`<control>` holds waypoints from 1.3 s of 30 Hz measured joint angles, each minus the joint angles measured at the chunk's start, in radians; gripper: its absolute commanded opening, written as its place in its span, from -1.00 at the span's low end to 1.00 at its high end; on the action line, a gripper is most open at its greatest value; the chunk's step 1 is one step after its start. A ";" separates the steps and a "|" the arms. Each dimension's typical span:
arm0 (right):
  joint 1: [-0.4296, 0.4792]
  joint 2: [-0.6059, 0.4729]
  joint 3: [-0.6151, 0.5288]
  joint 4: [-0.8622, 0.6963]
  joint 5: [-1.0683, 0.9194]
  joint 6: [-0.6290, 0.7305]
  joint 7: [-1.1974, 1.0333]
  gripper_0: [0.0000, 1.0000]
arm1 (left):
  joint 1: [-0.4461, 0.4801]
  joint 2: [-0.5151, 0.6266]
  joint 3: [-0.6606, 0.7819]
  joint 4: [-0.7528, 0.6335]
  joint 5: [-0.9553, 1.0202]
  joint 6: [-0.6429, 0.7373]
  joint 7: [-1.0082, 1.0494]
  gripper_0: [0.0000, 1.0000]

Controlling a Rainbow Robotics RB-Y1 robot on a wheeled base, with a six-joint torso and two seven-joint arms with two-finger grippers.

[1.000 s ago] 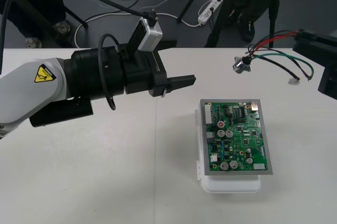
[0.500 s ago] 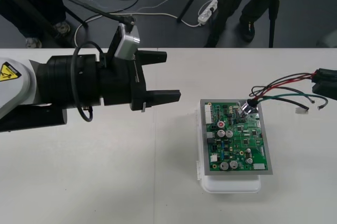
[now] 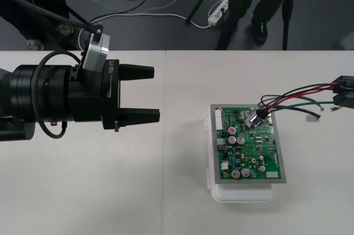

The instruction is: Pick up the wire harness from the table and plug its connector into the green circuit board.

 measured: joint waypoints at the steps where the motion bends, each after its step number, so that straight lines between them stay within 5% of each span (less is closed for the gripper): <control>1: -0.010 0.007 0.009 0.000 0.000 0.001 0.000 -1.00 | 0.009 -0.003 0.010 0.000 0.006 -0.014 -0.025 1.00; 19: -0.113 0.170 0.164 0.000 0.080 0.036 0.069 -1.00 | 0.084 -0.224 0.196 0.000 0.014 -0.293 -0.130 1.00; 39: -0.155 0.288 0.285 0.000 0.117 0.077 0.131 -1.00 | 0.085 -0.366 0.215 0.000 -0.026 -0.354 -0.130 1.00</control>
